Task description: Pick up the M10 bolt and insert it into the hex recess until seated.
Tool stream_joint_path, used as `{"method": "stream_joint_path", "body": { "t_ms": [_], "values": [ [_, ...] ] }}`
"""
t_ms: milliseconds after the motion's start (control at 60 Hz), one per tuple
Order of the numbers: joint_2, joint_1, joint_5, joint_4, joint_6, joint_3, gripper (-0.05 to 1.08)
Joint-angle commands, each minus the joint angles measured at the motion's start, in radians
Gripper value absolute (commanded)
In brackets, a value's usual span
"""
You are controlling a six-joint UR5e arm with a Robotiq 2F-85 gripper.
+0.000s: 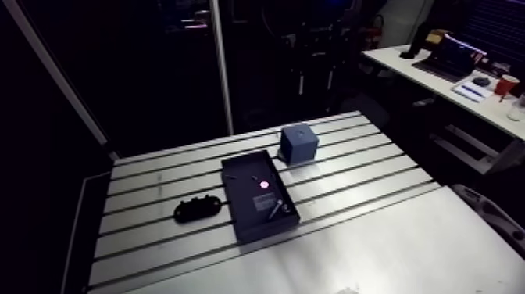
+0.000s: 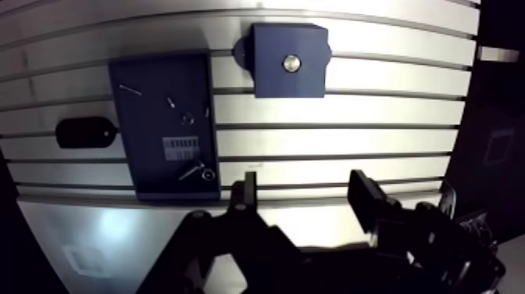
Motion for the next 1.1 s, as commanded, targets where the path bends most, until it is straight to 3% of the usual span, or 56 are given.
{"method": "stream_joint_path", "body": {
  "t_ms": [17, 233, 333, 550, 600, 783, 933, 1100],
  "values": [
    [-0.078, 0.115, 0.009, 0.226, 0.124, -0.128, 0.0],
    [-0.092, 0.198, 0.017, 0.218, 0.183, -0.121, 0.0],
    [-0.101, 0.235, 0.003, 0.218, 0.223, -0.129, 0.0],
    [-0.161, 0.263, 0.007, 0.213, 0.221, -0.117, 0.0],
    [-0.179, 0.278, 0.015, 0.213, 0.213, -0.113, 0.0],
    [-0.198, 0.276, 0.017, 0.215, 0.208, -0.102, 0.0],
    [-0.196, 0.278, 0.006, 0.215, 0.203, -0.115, 0.0],
    [-0.198, 0.279, 0.006, 0.206, 0.203, -0.075, 0.0]
  ]
}}
